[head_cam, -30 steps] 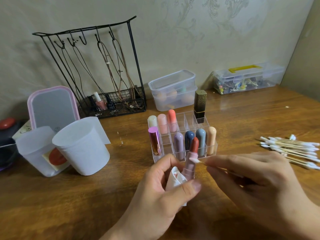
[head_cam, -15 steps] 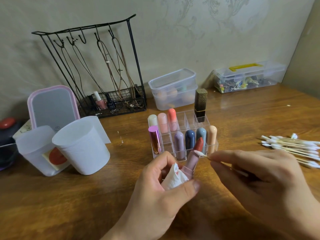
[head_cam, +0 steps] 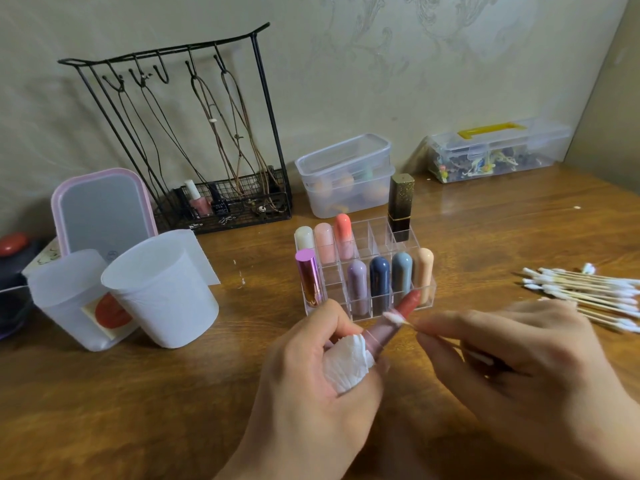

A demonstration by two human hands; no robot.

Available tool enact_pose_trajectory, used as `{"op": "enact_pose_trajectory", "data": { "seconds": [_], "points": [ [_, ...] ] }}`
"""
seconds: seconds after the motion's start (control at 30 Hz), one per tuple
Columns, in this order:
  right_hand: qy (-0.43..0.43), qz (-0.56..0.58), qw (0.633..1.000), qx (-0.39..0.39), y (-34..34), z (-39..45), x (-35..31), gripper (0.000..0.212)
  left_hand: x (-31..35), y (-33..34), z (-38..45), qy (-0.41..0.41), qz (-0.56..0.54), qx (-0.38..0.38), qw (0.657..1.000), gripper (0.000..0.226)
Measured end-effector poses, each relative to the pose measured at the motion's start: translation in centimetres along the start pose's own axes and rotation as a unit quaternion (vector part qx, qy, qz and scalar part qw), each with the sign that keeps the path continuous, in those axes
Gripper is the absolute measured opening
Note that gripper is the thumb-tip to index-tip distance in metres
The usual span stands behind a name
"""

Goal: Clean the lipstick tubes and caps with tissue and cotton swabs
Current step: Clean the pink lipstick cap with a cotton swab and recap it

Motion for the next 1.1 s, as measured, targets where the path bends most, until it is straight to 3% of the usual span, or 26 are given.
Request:
{"op": "enact_pose_trajectory", "data": {
  "seconds": [0.13, 0.27, 0.33, 0.47, 0.67, 1.1],
  "points": [
    [-0.009, -0.032, 0.999, 0.000, 0.1, -0.2, -0.2, 0.004, 0.0, -0.2, 0.0, 0.108, 0.061, 0.039, 0.992, 0.031],
    [-0.020, -0.052, 0.998, 0.004, 0.1, -0.2, -0.5, 0.003, 0.2, -0.4, 0.0, 0.141, 0.086, 0.054, 0.985, 0.032],
    [-0.021, -0.055, 0.998, 0.011, 0.3, -0.2, -0.6, 0.003, 0.4, -0.5, -0.1, 0.126, 0.068, 0.052, 0.988, 0.031],
    [-0.038, -0.017, 0.999, -0.006, 1.1, -0.5, -1.2, 0.007, 0.1, -0.2, -0.2, 0.017, -0.018, -0.001, 1.000, 0.030],
    [-0.040, 0.007, 0.999, -0.020, 1.2, -0.5, -1.3, 0.009, 0.4, -0.2, -0.3, -0.009, -0.060, -0.027, 0.998, 0.030],
    [-0.025, -0.007, 1.000, 0.000, 1.1, -0.3, -1.5, 0.015, 0.4, -0.3, -0.4, 0.079, 0.023, 0.049, 0.995, 0.031]
  ]
}}
Point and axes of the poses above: each hand's wrist, its own z-axis towards the middle knuckle, its own y-axis out of the palm, x = y × z, the point moved 3 cm from there along z, towards the middle knuckle, and after that the axes turned 14 degrees about -y, right-handed, at the moved point
